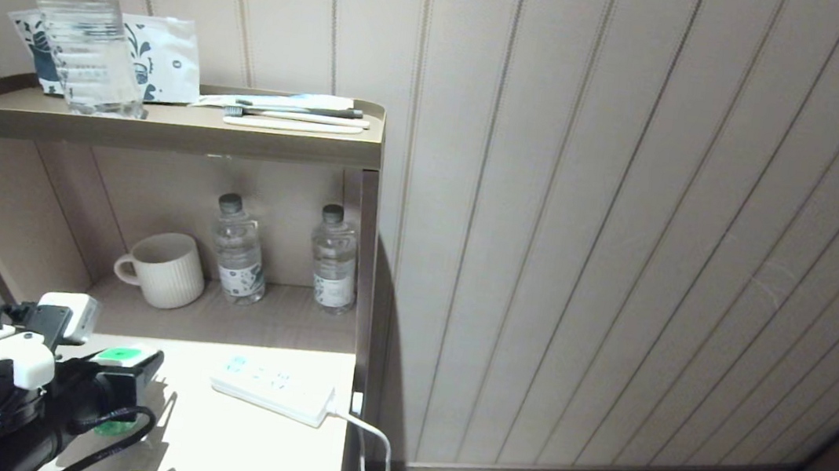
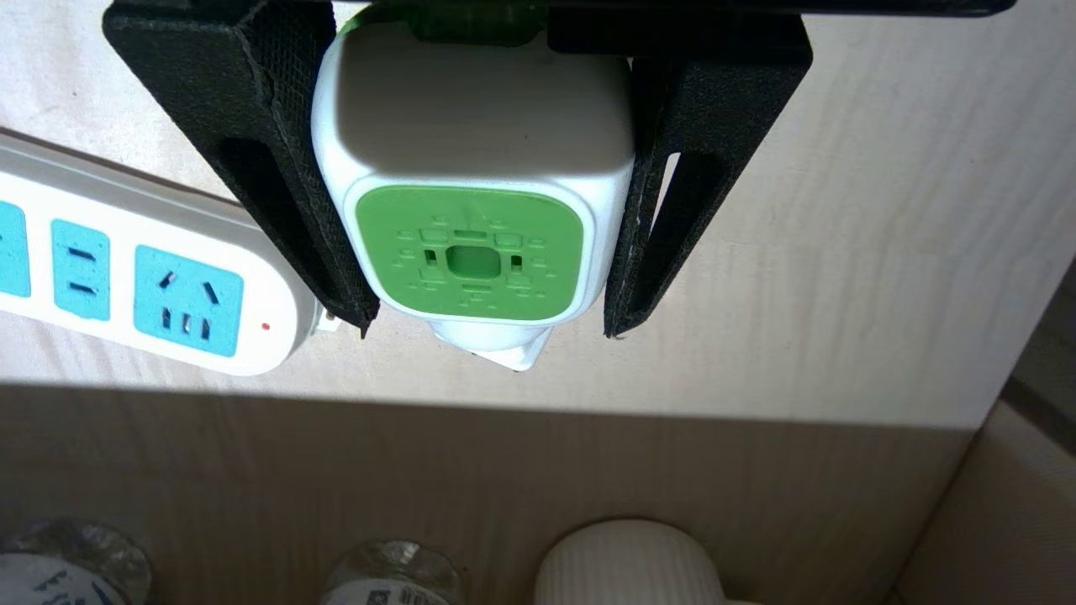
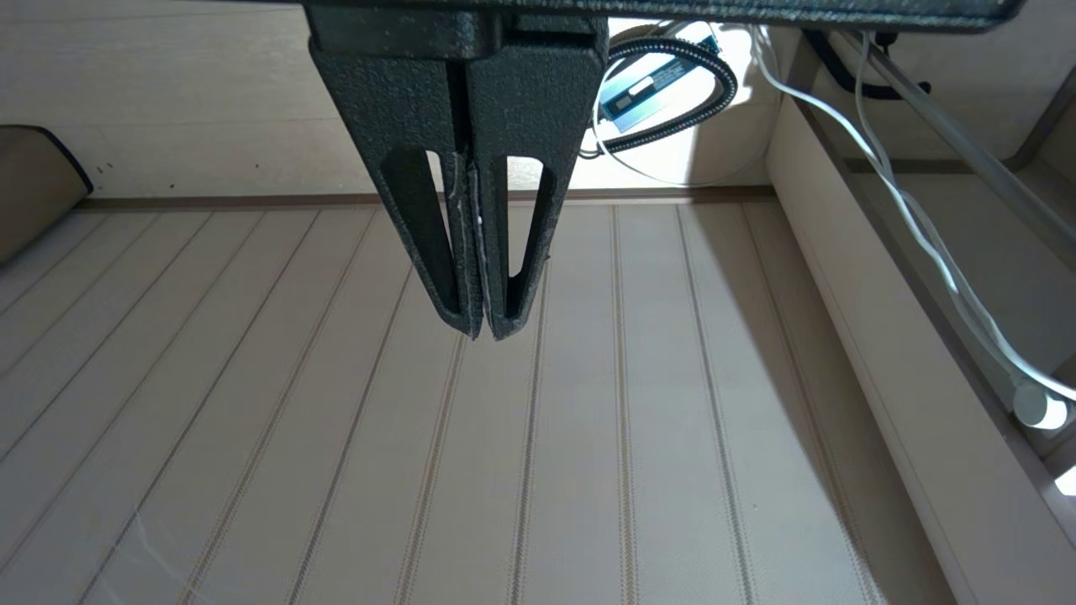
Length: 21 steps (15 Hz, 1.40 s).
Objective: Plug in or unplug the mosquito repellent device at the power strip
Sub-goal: Place the mosquito repellent liquid on the table
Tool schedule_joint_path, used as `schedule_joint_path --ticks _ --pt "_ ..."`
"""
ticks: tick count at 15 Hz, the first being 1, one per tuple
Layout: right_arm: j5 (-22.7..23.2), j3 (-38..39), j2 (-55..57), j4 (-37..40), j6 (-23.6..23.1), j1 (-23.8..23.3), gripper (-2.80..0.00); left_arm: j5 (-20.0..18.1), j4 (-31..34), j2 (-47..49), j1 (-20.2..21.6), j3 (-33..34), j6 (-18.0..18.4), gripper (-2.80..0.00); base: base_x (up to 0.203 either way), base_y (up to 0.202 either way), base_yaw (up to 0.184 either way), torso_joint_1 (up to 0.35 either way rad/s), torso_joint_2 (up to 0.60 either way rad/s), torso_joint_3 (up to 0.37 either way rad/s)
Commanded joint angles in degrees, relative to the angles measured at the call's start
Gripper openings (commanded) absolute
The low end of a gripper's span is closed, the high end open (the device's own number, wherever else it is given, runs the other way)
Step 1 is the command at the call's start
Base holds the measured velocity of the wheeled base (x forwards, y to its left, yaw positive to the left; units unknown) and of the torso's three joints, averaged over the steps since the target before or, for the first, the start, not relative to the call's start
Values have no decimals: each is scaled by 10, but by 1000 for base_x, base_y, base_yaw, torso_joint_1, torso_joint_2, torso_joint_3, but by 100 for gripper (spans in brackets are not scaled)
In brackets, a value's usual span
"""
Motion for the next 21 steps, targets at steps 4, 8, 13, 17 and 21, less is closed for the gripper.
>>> schedule_joint_path --ticks 4,8,13,17,21 --pt "0 0 0 0 0 0 -280 3 -28 -35 13 -3 -6 -280 0 0 0 -20 53 28" --pt "0 0 0 0 1 0 -280 3 -28 4 13 -16 -9 -280 0 0 0 0 0 0" --pt "0 2 1 -1 2 0 -280 2 -28 -1 11 -7 -9 -280 0 0 0 0 0 0" --pt "0 2 1 -1 2 0 -280 2 -28 -11 12 -7 -10 -280 0 0 0 0 0 0" --pt "0 2 1 -1 2 0 -280 2 -28 -22 12 -5 -11 -280 0 0 0 -60 125 74"
